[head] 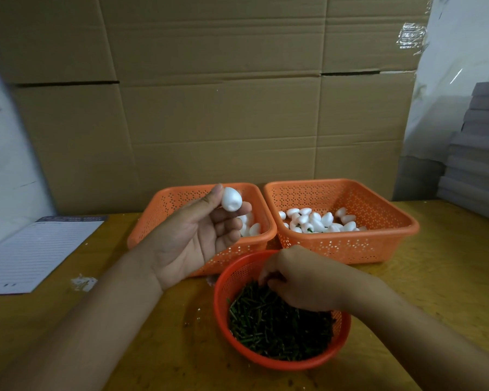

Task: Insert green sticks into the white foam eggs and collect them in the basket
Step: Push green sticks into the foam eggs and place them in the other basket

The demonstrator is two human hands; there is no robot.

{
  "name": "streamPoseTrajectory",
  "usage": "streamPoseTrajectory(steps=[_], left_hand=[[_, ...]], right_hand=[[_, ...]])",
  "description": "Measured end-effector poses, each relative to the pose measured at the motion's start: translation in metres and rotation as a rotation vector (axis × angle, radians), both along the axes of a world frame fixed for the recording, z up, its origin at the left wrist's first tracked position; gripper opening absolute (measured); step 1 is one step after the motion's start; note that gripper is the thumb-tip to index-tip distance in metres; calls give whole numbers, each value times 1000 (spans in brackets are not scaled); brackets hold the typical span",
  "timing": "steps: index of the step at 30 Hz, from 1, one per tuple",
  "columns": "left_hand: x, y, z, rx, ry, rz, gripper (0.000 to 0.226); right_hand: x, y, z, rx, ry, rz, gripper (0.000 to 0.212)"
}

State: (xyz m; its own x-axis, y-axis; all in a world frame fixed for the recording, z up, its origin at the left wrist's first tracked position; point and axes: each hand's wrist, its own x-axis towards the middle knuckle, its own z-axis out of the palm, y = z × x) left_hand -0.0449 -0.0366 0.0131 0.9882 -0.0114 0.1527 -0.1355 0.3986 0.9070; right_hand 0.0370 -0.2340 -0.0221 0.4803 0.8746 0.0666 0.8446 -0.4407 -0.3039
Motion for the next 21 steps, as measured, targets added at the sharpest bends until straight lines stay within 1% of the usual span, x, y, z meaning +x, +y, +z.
streamPoseTrajectory(steps=[6, 8, 12, 15, 18, 19, 20, 21], left_hand=[[2, 0, -3, -26, 52, 24, 37], [2, 0, -4, -22, 59, 28, 35], [4, 0, -6, -37, 78, 43, 30], [5, 0, -7, -21, 82, 46, 29], [5, 0, -8, 0, 85, 53, 28], [5, 0, -8, 3, 86, 58, 27], [5, 0, -8, 5, 87, 63, 27], [5, 0, -8, 2, 87, 64, 26]], right_hand=[[-1, -1, 2, -24, 66, -13, 28], [-1, -1, 3, -11, 79, -23, 29], [0, -1, 5, 44, 41, -46, 28], [0, -2, 7, 71, 65, -41, 20], [1, -2, 10, 180, 84, -46, 12], [1, -1, 11, 248, 130, -55, 11], [0, -1, 13, 339, 231, -63, 10], [-2, 0, 16, 443, 383, -63, 9]])
